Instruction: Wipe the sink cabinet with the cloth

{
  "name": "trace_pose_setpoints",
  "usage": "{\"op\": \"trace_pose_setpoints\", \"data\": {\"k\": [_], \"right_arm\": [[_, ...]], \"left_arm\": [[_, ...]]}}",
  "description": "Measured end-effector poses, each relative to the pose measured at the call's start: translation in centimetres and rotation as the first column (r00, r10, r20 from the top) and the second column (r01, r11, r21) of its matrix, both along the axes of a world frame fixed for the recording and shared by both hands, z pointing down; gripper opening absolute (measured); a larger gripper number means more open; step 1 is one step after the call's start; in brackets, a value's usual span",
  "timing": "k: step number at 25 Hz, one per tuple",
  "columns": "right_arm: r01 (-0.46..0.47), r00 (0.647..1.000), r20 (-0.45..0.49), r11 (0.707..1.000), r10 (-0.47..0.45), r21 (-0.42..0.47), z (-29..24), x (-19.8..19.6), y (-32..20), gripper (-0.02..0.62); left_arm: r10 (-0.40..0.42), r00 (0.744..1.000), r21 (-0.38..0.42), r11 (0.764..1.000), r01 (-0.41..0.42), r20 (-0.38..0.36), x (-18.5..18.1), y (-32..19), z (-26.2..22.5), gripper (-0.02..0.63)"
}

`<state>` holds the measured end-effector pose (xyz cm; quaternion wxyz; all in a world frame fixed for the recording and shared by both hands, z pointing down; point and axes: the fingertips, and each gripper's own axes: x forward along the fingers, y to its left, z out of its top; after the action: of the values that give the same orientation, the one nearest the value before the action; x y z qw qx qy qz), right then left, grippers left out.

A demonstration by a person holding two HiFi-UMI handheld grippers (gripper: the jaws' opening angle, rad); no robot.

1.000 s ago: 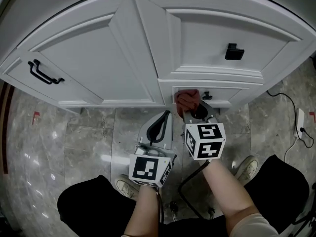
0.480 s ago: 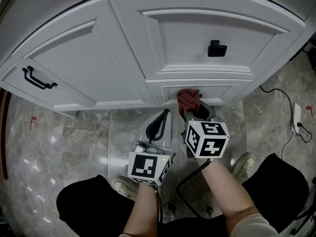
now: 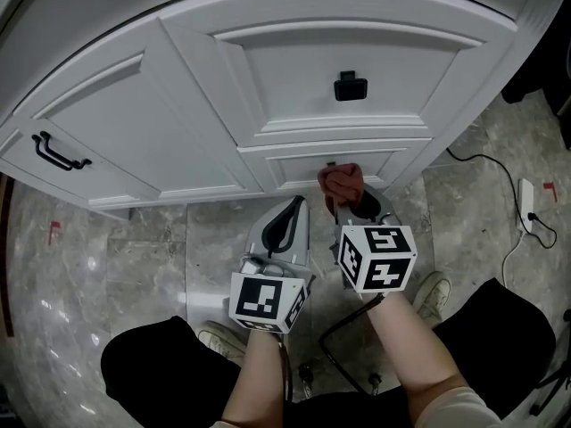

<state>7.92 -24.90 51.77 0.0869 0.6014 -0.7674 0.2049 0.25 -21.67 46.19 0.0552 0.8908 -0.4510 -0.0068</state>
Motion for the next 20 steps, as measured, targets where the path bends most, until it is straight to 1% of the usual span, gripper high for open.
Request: {"op": "trace_pose_setpoints", "data": {"k": [4, 10, 13, 17, 20], "right_arm": [[0.005, 1.0, 0.006, 1.0, -0.005, -0.004, 0.3, 0.6, -0.2, 0.08], [-0.065, 0.996, 0.052, 0.998, 0.066, -0.018, 0.7, 2.5, -1.1, 0.078], [-0.052, 0.995, 0.079, 0.998, 0.054, -0.022, 0.7, 2.7, -1.6, 0.078], [-0.044, 0.996, 0.083, 0.999, 0.044, -0.007, 0.7, 2.8, -1.8, 0.078], [-0.039, 0.994, 0.1, 0.999, 0.04, -0.012, 0.7, 3.0, -1.8, 0.08]], "left_arm": [[0.014, 1.0, 0.001, 1.0, -0.014, 0.009, 0.7, 0.1, 0.4, 0.001], [-0.002, 1.0, -0.008, 1.0, 0.002, 0.008, 0.4, -0.4, 0.7, 0.001], [0.009, 1.0, -0.016, 1.0, -0.009, 0.018, 0.8, -0.4, 1.1, 0.001], [0.016, 1.0, -0.024, 1.0, -0.016, 0.023, 1.3, -0.5, 1.6, 0.001], [0.022, 0.999, -0.028, 0.999, -0.022, 0.026, 1.7, -0.6, 1.9, 0.001]]}}
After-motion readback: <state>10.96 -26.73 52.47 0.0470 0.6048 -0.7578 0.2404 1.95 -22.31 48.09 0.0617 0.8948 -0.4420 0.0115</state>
